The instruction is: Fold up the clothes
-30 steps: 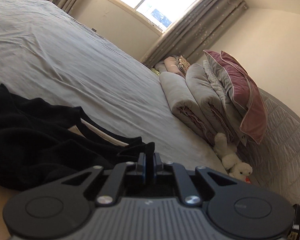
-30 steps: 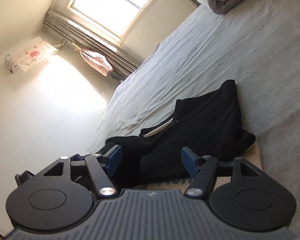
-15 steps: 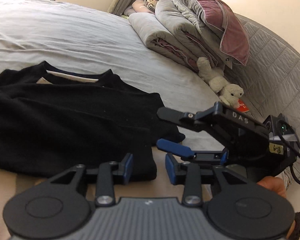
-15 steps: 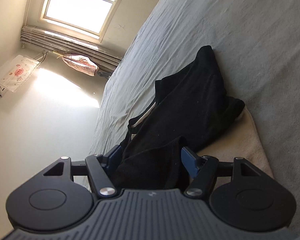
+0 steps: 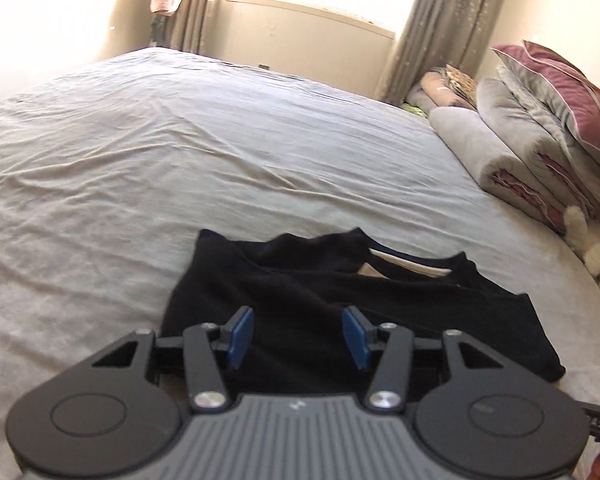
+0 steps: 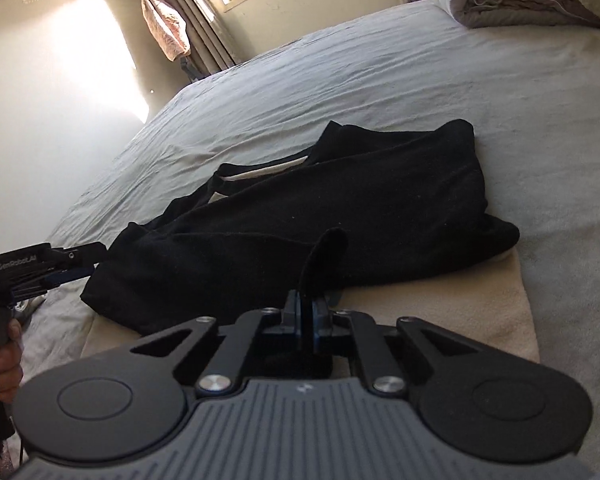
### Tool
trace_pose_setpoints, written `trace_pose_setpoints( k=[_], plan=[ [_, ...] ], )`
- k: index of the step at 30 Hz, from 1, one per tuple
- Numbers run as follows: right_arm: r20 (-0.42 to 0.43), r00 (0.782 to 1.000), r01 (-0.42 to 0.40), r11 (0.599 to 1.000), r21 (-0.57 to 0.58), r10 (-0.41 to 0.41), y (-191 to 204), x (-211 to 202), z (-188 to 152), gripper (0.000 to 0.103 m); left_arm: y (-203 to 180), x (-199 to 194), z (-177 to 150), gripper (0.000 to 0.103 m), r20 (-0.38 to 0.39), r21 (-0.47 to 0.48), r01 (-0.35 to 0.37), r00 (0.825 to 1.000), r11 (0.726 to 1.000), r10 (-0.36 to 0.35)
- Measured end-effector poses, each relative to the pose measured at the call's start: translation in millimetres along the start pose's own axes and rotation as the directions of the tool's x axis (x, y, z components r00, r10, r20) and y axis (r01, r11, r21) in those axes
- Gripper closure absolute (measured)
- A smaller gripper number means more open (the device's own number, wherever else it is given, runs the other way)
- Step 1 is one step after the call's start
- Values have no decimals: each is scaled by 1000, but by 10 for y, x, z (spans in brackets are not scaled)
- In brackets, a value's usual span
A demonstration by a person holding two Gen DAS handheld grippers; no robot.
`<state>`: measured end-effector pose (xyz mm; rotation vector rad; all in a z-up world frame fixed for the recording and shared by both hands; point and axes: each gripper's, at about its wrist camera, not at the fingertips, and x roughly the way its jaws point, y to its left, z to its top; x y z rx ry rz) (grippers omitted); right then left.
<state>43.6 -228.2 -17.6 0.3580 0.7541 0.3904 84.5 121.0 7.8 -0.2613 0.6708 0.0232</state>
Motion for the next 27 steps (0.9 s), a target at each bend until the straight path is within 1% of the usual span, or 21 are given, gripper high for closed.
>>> trace_pose_setpoints(
  k=[1,3,4,6,7,11,12,13,14,16,19,21,24,25,27],
  plan=[
    [10,1000,-12,1000,-3,12,4,-37,24,94,87,4,38,52,7,-15,-18,1000,1000,18],
    [41,999,-6,1000,-21,7,11,-79,133,94,215,22,97,53,27,-34,-45,999,998,46],
    [53,999,-3,1000,-28,4,18,-82,199,94,277,37,120,55,35,-47,-57,998,997,58],
    [78,997,4,999,-42,-1,33,-87,332,94,395,82,149,61,33,-94,-65,997,993,69],
    [87,996,12,999,-49,-8,42,-85,389,94,454,104,163,67,31,-117,-70,997,991,74],
    [120,992,37,996,-81,-27,87,-62,601,95,628,182,163,75,14,-224,-36,999,974,40],
    [133,991,40,995,-90,-28,102,-80,640,95,641,192,161,75,18,-234,-27,999,972,32],
    [146,989,42,994,-99,-27,116,-100,678,95,655,201,160,78,22,-245,-18,999,969,24],
    [167,986,41,994,-104,-23,107,-150,700,95,656,208,159,88,27,-246,-11,999,969,18],
    [208,978,41,993,-112,-16,90,-249,744,95,625,243,146,95,42,-233,17,999,972,-7],
    [240,969,87,991,-100,-61,-35,-296,748,95,558,321,119,96,49,-208,48,998,977,-38],
    [226,969,120,990,-73,-101,-178,-241,712,95,502,394,90,95,39,-184,52,998,982,-46],
    [193,971,151,988,-32,-142,-397,-139,630,95,489,538,56,94,12,-187,44,999,981,-42],
    [179,973,155,988,-22,-148,-449,-101,597,95,515,581,57,93,5,-210,53,999,976,-53],
    [149,976,164,987,-4,-161,-553,-25,533,95,576,655,55,84,-9,-258,79,996,963,-84]
  ],
)
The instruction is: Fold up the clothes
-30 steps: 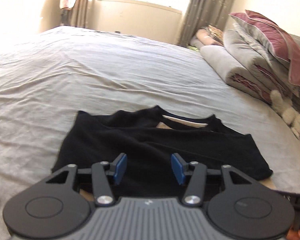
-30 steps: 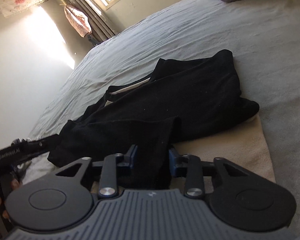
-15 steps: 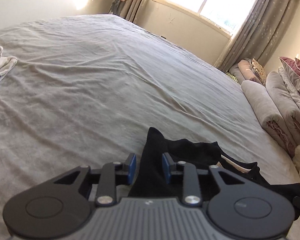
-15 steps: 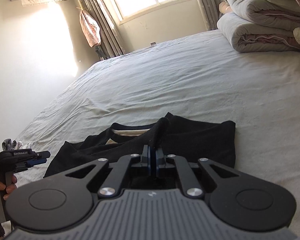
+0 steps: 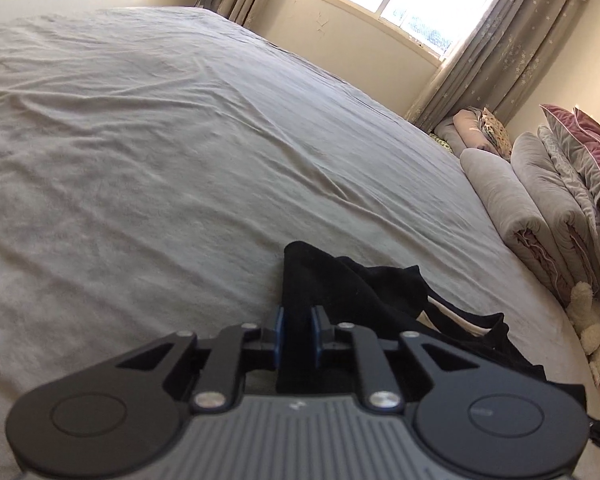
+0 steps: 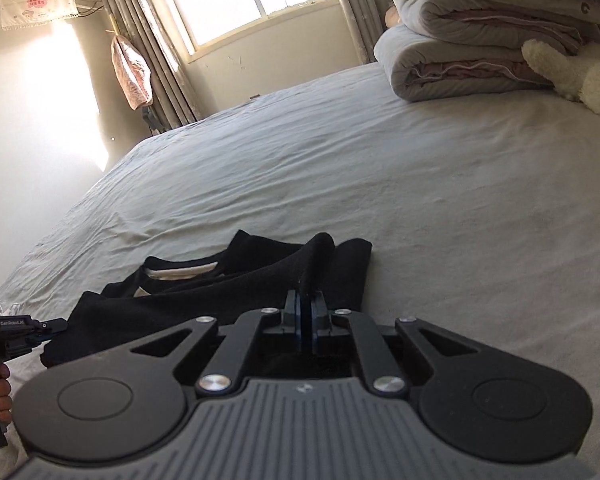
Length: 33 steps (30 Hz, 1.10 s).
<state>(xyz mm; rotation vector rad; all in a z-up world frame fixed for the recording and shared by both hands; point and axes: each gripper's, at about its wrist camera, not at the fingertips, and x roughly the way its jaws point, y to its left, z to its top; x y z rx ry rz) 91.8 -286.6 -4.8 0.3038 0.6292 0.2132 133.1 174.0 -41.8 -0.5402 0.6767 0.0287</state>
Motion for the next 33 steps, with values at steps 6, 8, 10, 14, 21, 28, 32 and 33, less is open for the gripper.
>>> trace_pose_setpoints(
  k=[6,8,10,14,21,28,32,33],
  plan=[
    [9,1000,-15,1000,10,15,-73,17,-63,95,145,53,63,79,-5,-65,53,999,996,-54],
    [48,998,-34,999,-24,35,-38,-41,-1,95,155,108,124,80,-31,-62,69,997,996,-71],
    [77,996,-49,997,-51,53,-24,-75,38,95,194,191,134,80,-59,-66,91,994,994,-95],
    [40,999,-29,999,-20,30,-130,36,-46,95,248,287,119,91,-82,-81,126,988,989,-132],
    [43,999,-26,1000,8,25,-209,77,-152,95,139,55,-20,93,149,-46,190,972,981,-182],
    [10,1000,-3,1000,7,3,-285,198,-220,93,57,152,-94,89,83,69,61,994,996,-67],
    [15,1000,-28,999,44,27,-292,93,-138,86,76,-16,5,85,70,82,42,996,996,-48],
    [18,1000,-22,999,47,21,-284,58,-119,85,83,-61,37,85,56,81,34,998,996,-38]
  ],
)
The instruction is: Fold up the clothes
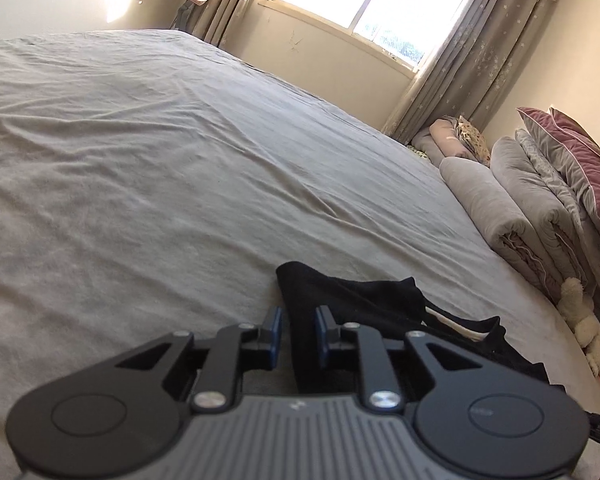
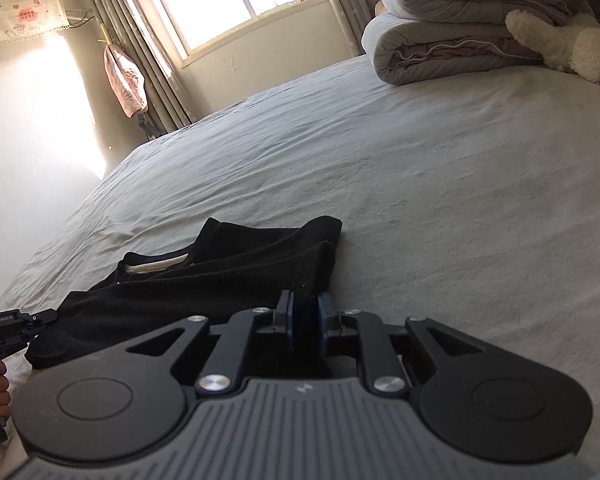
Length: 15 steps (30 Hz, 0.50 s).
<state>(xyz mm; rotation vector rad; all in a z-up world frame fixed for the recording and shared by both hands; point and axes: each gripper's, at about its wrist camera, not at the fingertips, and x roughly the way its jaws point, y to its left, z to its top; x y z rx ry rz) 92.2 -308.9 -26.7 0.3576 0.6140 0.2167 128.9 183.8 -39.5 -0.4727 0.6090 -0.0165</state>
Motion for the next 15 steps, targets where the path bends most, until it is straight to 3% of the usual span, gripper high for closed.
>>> trace_pose_setpoints(
  k=[4,9,12,15],
  plan=[
    [-46,999,20,1000,4,-20,78,-88,67,70,-13,-186,90,84,-89,-17,-7,996,1000,5],
    [-78,997,30,999,33,-27,173,-220,99,69,-148,-349,29,80,-132,31,2,991,1000,2],
    [-48,999,4,998,59,-1,206,-309,65,69,-253,-324,-108,80,-151,123,-46,986,991,65],
    [-12,999,-41,999,30,41,282,-355,0,69,-277,-246,-225,79,-197,202,-101,970,974,141]
  ],
)
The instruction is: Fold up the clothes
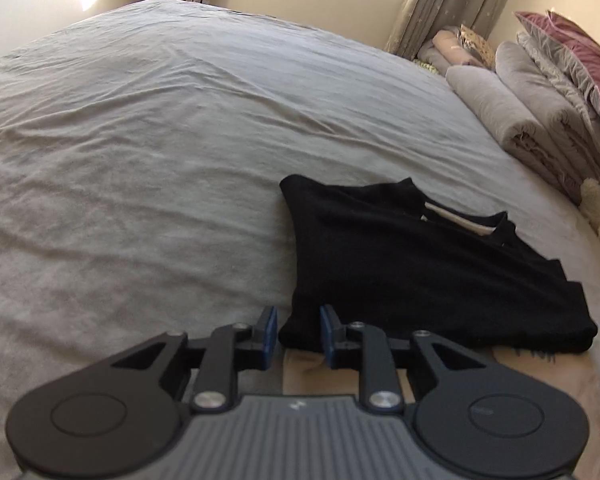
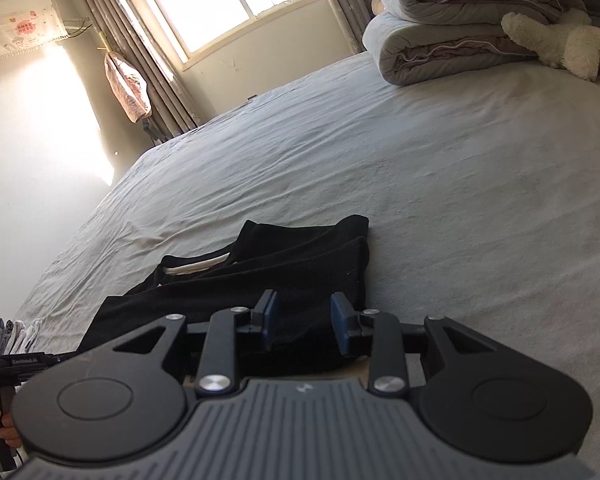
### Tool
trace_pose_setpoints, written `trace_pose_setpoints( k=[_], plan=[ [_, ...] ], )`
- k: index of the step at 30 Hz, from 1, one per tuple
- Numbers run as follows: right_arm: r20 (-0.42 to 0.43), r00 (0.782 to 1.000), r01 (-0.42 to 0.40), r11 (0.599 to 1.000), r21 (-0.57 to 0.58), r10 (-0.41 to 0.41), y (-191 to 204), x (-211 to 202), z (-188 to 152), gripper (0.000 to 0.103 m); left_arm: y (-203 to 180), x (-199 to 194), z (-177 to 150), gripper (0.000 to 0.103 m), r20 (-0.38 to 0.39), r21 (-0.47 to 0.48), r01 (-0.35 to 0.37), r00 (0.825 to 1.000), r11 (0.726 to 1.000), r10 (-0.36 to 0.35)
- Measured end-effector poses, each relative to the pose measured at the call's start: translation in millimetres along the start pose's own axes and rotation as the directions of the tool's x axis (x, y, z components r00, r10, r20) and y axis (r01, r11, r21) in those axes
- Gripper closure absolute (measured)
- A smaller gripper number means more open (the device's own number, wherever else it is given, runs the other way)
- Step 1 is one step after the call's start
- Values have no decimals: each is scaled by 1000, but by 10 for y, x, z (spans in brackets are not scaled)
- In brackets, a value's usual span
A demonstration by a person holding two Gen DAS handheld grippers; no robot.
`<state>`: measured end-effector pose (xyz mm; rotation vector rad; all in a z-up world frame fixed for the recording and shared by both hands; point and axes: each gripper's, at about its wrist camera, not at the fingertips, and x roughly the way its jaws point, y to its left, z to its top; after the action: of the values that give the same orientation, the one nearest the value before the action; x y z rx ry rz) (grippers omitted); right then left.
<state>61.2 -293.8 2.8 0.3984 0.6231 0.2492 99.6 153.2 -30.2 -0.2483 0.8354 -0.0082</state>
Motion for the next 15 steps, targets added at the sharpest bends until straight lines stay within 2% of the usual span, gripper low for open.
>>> trace_pose_setpoints(
  k=[3,6,9,11,12,14,15],
  plan=[
    [19,999,-27,998,-51,28,77,33,-54,69,-14,-76,-34,77,47,6,-12,999,1000,12],
    [26,999,-23,996,-88,26,158,109,-73,69,-110,-229,-18,80,153,25,-31,988,999,26],
    [26,1000,-12,990,-141,16,260,230,-92,69,-261,-267,-31,81,225,86,38,973,996,-56],
    [15,1000,7,983,-183,-4,294,328,-144,69,-369,-196,-75,81,214,153,68,972,986,-101],
    [2,1000,25,979,-200,-25,286,367,-179,69,-414,-128,-108,81,188,191,62,977,980,-98],
    [-38,996,74,965,-250,-87,255,449,-269,71,-446,53,-197,81,100,249,16,994,968,-42],
    [-52,993,91,956,-280,-109,233,466,-310,81,-445,60,-240,81,104,277,15,994,961,-45]
  ],
)
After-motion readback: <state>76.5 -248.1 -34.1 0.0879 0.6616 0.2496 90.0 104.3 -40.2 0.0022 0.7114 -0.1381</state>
